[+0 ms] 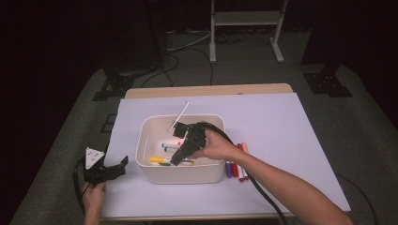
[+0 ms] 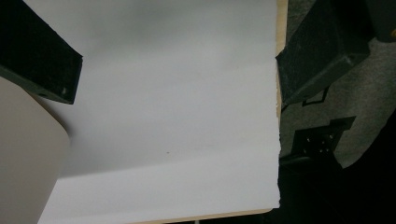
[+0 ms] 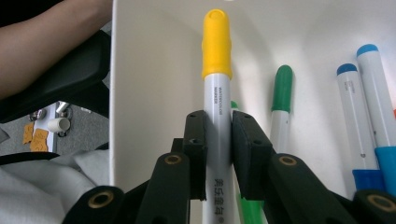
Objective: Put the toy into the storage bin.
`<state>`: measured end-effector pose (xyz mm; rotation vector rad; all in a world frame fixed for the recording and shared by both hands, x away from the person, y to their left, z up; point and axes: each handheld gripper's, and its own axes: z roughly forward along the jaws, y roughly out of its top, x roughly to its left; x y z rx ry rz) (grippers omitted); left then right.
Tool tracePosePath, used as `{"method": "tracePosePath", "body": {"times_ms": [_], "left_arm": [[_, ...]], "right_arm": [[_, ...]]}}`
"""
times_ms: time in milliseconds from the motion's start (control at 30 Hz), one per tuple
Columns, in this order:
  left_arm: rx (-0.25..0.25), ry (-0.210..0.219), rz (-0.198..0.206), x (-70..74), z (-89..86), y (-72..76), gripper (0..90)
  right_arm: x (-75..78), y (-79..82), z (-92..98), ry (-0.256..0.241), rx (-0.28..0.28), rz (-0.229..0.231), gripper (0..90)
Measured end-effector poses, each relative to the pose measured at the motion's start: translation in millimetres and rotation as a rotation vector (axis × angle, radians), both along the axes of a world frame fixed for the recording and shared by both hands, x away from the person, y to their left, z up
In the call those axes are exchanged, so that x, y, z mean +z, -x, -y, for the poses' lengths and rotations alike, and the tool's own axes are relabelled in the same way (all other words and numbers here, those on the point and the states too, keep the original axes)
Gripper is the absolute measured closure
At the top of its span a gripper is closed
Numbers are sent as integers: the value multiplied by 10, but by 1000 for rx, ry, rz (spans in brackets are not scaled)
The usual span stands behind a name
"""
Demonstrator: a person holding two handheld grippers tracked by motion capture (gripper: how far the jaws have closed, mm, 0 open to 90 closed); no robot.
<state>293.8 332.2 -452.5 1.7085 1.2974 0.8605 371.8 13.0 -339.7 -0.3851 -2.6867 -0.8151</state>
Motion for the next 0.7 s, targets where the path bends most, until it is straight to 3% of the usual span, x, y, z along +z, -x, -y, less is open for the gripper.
{"method": "tracePosePath", "body": {"times_ms": [333, 500, 700], "left_arm": [[-1, 1, 1, 0, -1, 1, 0], [-1, 1, 0, 0, -1, 0, 0], [-1, 0, -1, 0, 0, 0, 0]], "right_arm": [[-74, 9, -63, 42, 7, 12, 749], [-74, 26, -67, 65, -3, 27, 668], [50, 34, 56, 26, -26, 38, 617]]}}
